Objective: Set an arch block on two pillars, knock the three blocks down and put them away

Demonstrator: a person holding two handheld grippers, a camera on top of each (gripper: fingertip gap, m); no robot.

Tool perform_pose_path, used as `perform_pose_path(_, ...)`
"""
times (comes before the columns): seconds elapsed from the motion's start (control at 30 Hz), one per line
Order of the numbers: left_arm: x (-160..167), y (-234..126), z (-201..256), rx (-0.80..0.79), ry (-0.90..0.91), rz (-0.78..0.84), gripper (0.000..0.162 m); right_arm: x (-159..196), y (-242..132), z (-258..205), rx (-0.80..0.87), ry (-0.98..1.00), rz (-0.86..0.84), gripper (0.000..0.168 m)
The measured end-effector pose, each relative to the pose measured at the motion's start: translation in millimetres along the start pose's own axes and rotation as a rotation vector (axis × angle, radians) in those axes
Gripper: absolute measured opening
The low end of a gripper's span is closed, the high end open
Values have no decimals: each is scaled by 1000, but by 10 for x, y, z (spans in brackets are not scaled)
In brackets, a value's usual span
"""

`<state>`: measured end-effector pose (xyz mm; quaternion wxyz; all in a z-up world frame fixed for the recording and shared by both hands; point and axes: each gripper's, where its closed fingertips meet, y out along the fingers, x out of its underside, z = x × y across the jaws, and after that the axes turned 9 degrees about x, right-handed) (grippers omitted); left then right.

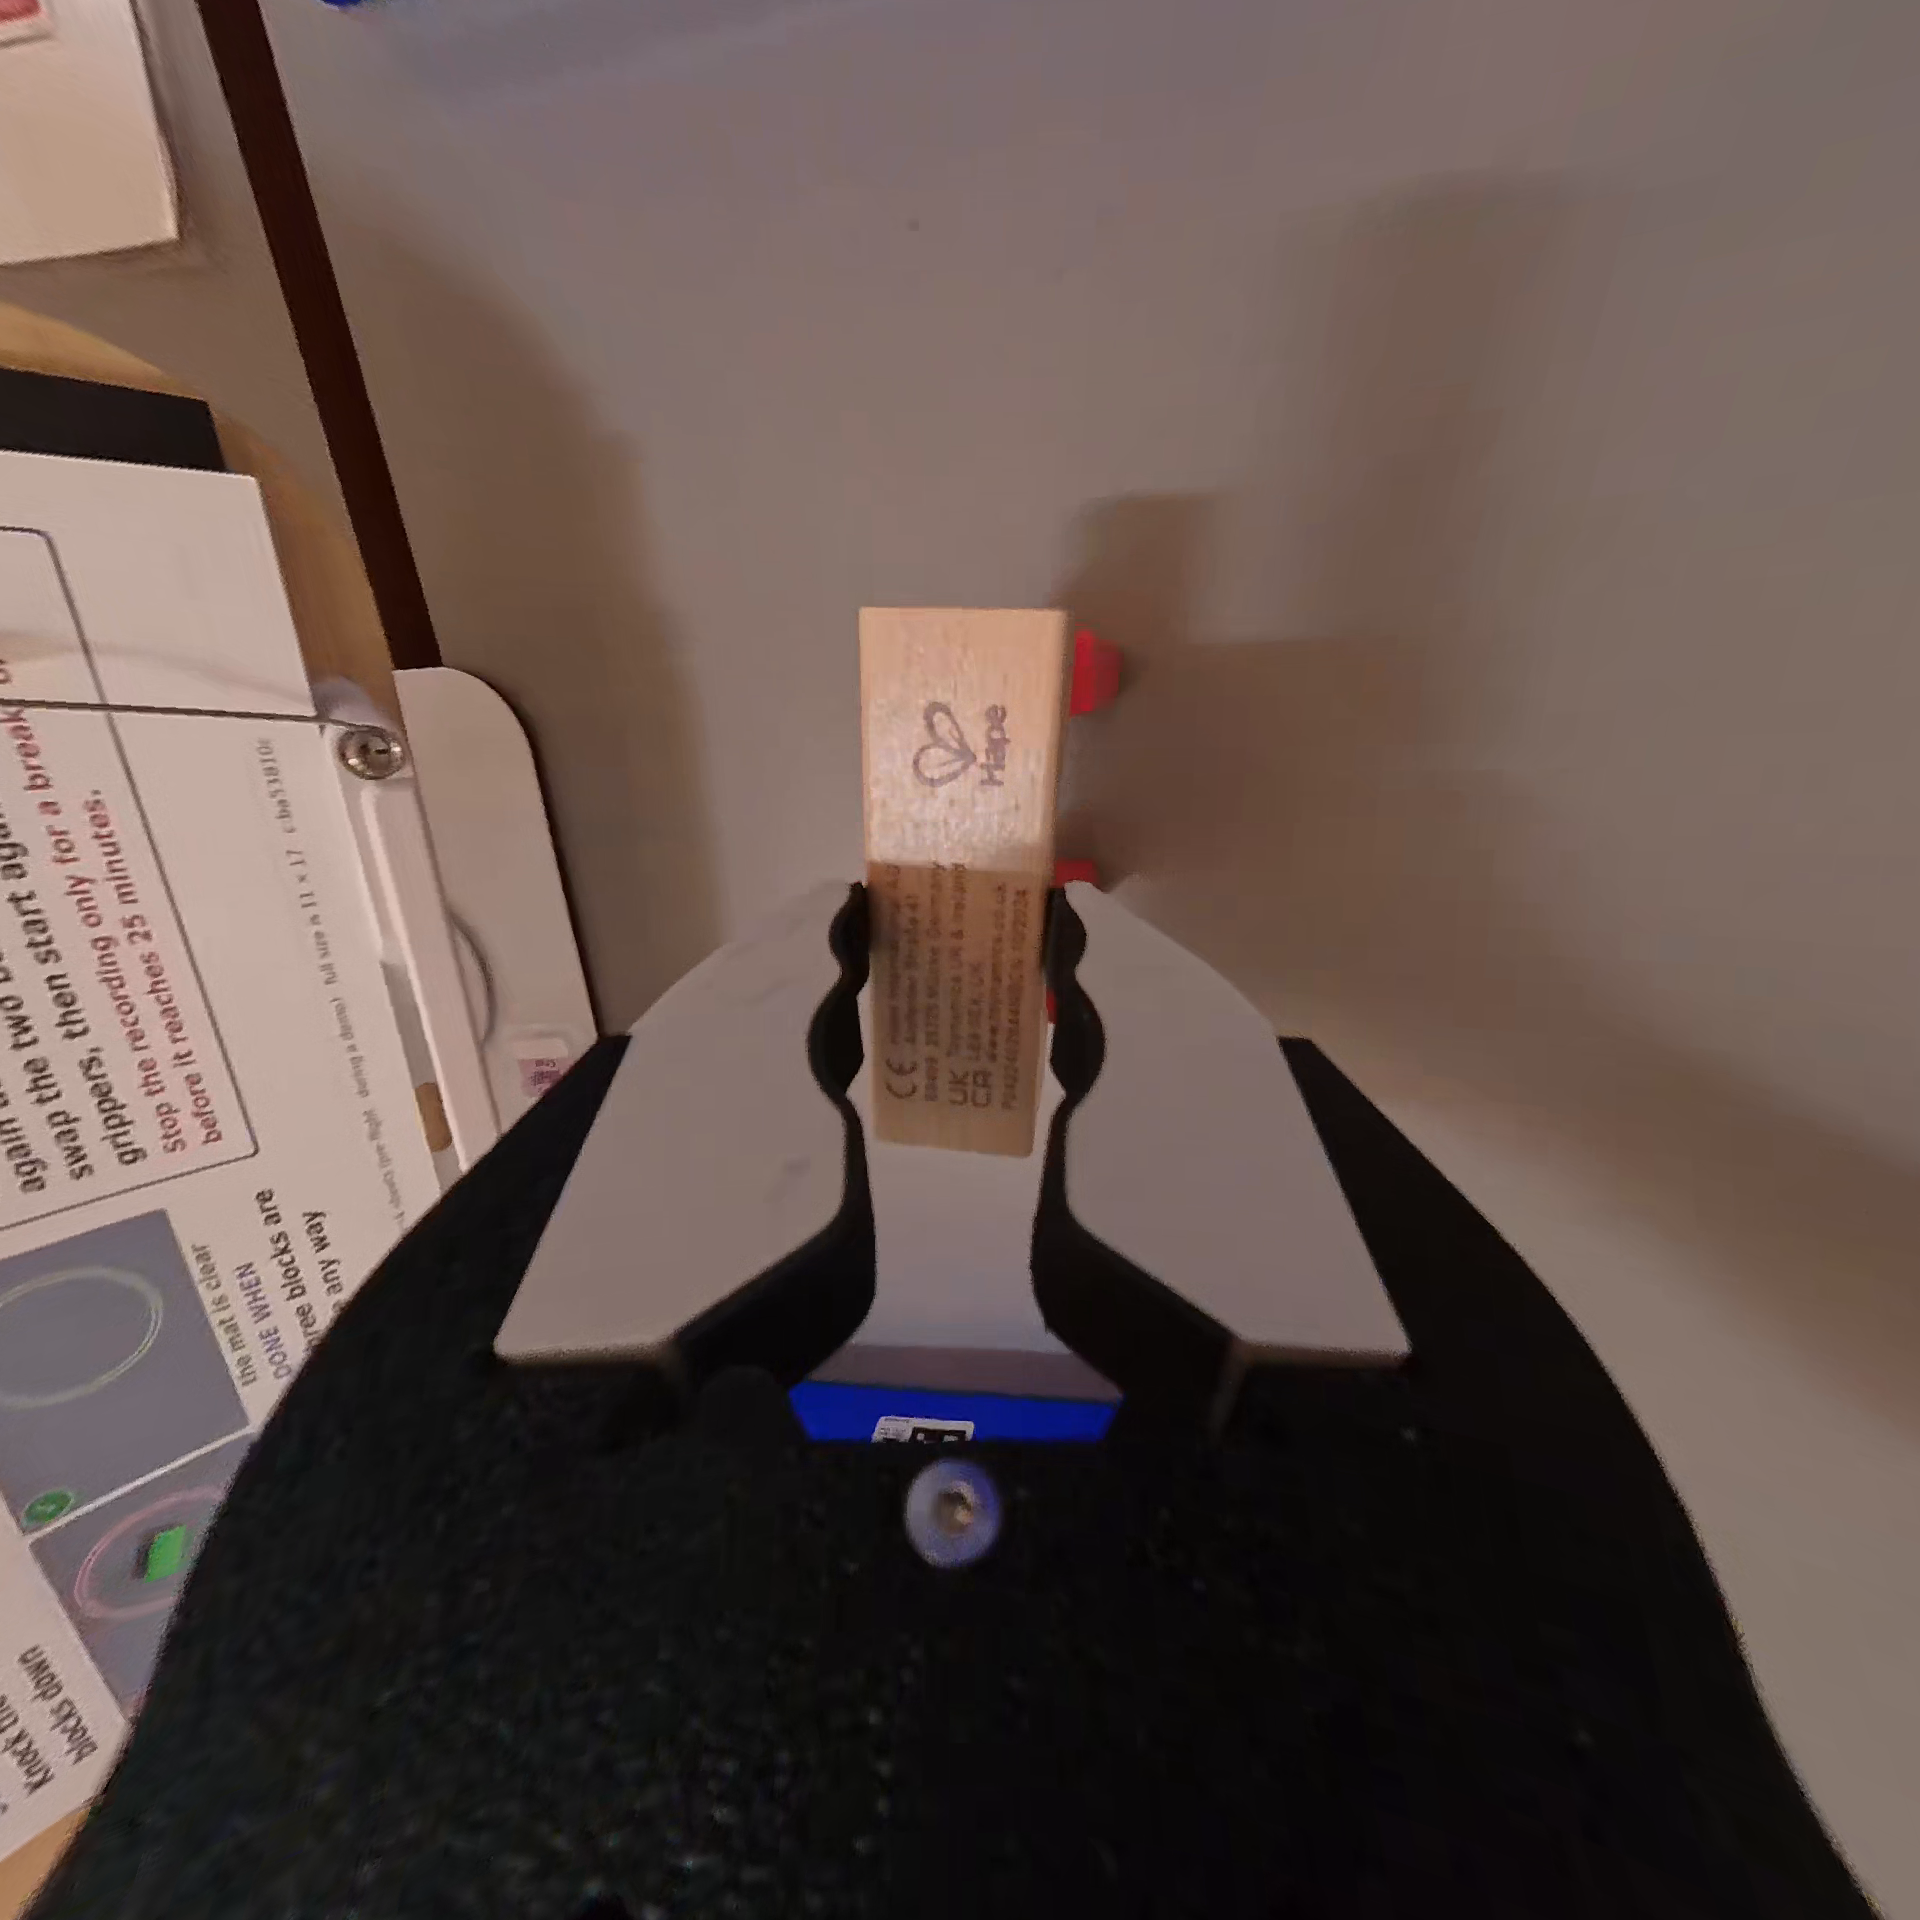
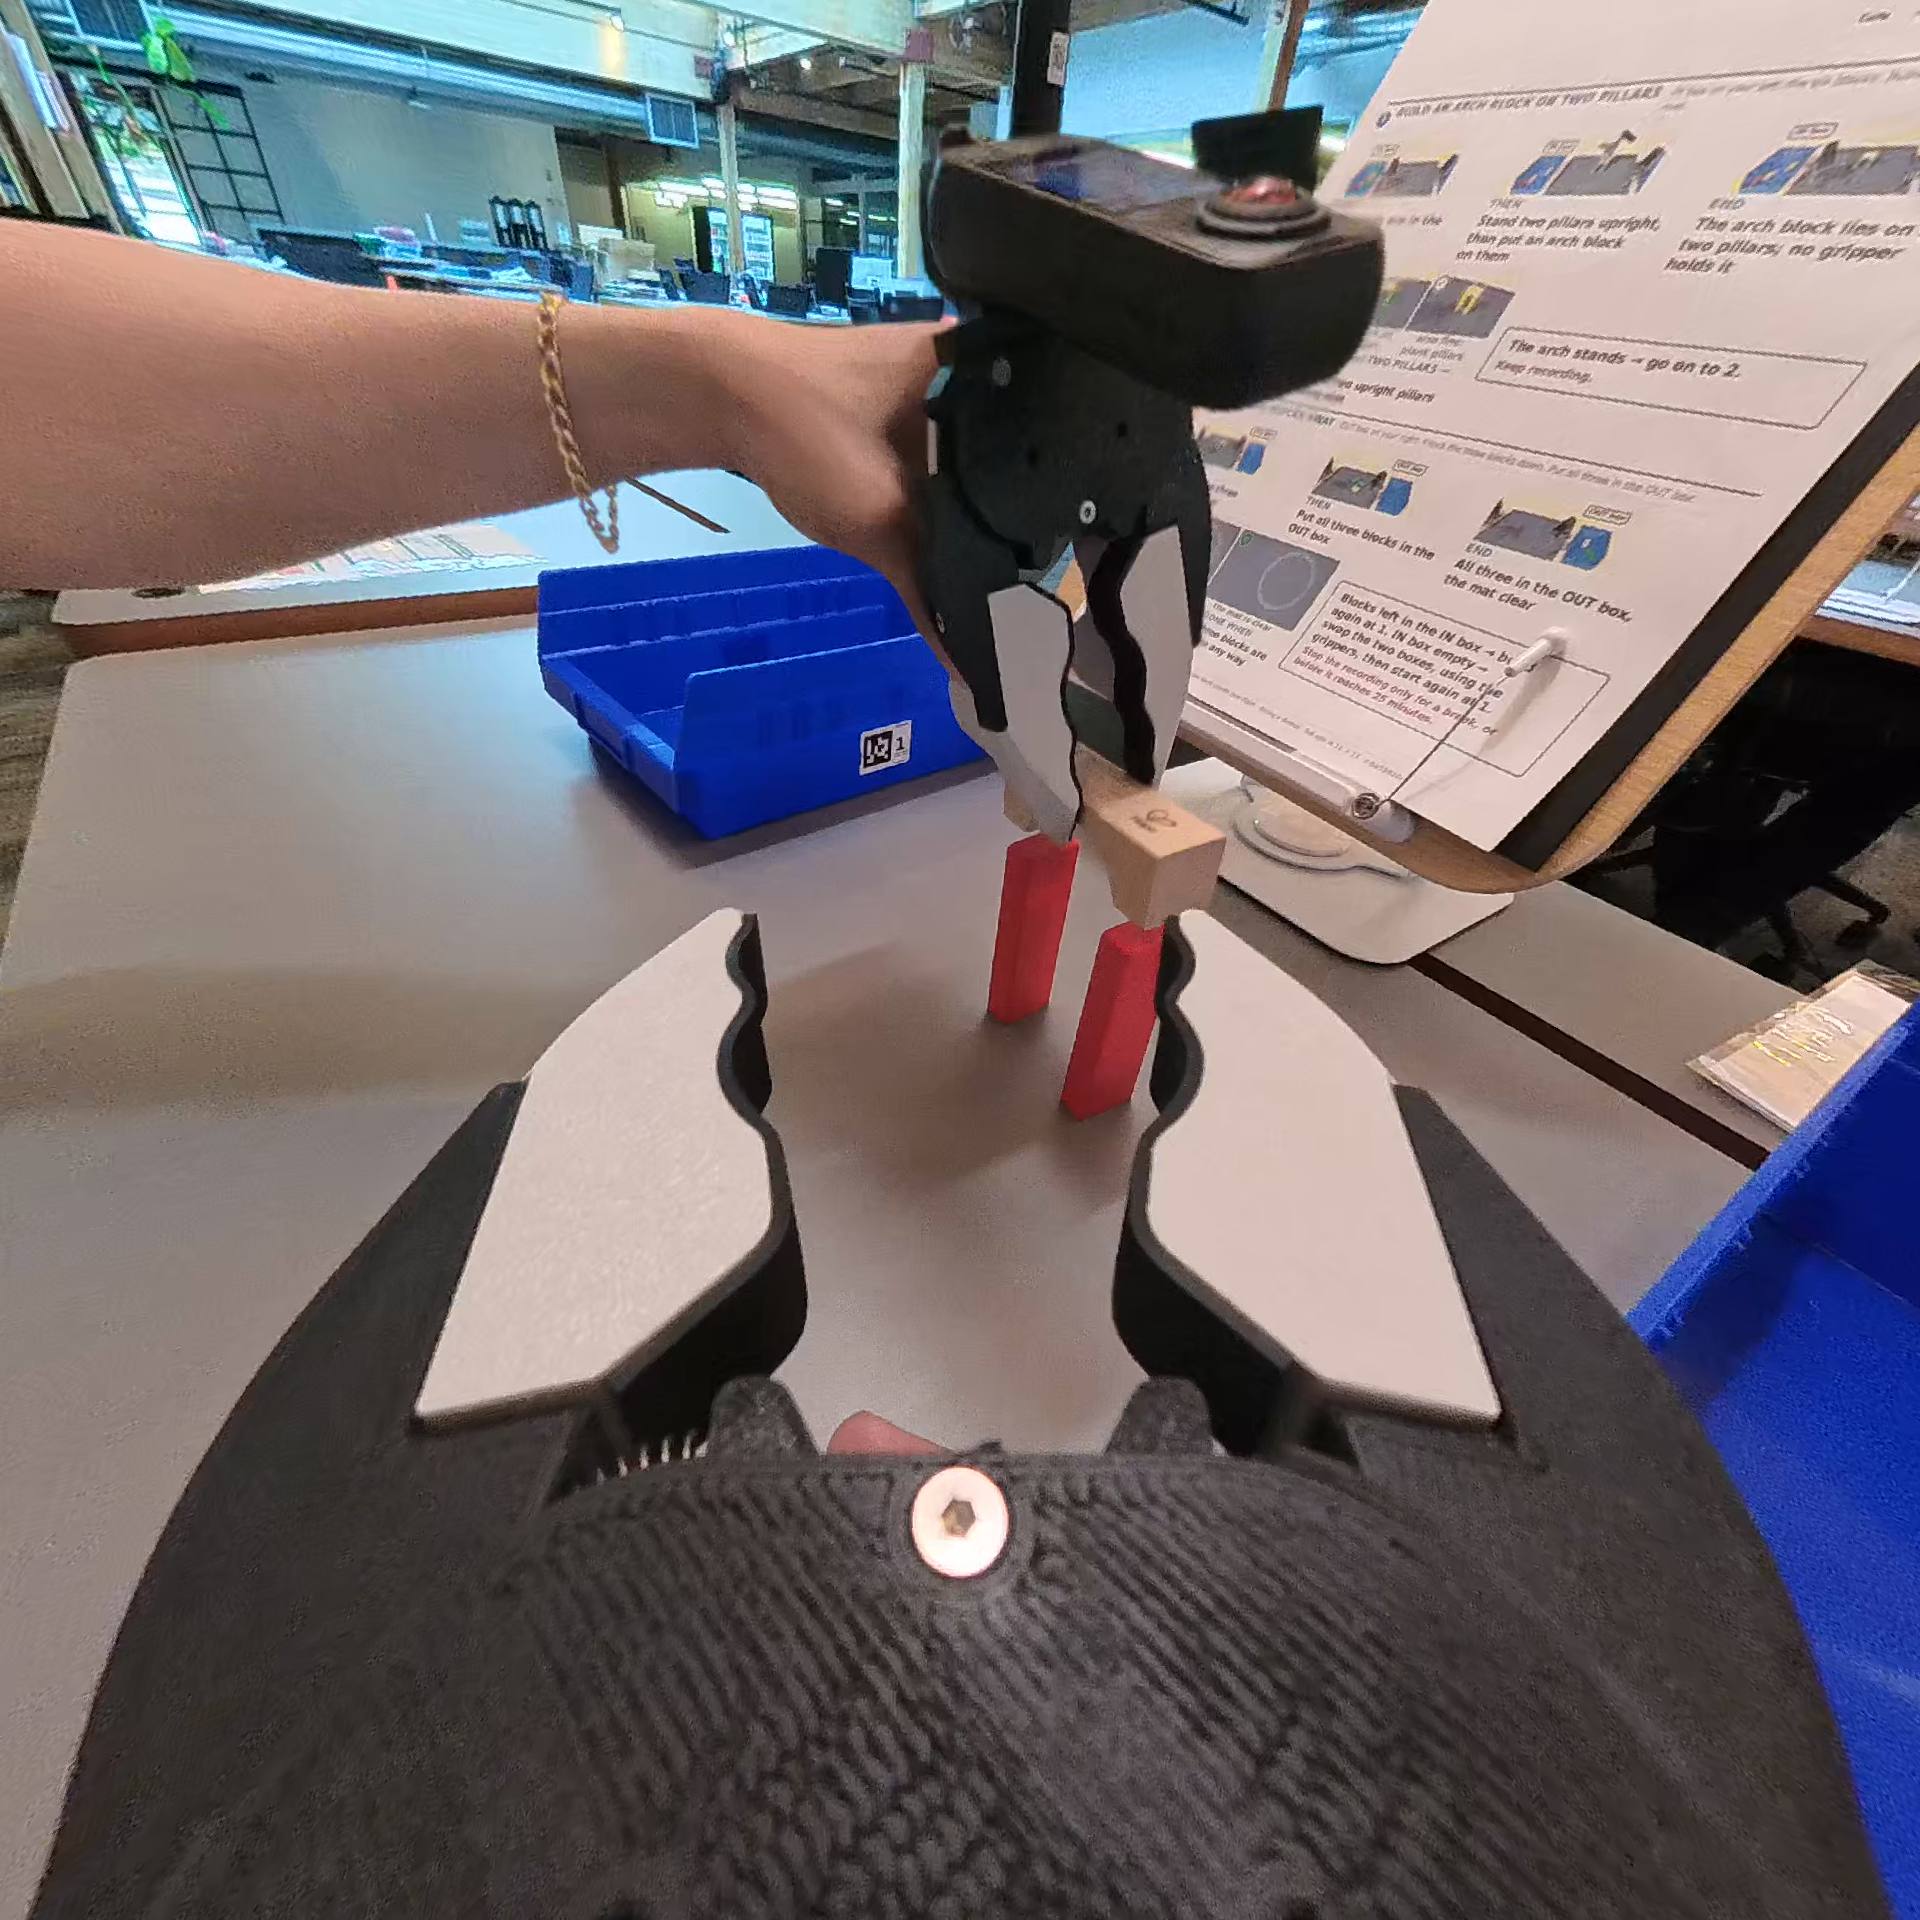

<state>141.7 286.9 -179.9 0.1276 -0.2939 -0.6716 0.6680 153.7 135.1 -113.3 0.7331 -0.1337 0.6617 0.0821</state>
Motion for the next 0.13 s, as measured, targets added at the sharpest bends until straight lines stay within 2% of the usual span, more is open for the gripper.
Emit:
perform_pose_path(0.03,0,19,-4,9,-1,-4,33,6,5,4,-1,3,0,73)
perform_pose_path(0.13,-17,58,12,36,-7,-8,33,40,30,3,-7,4,-12,72)
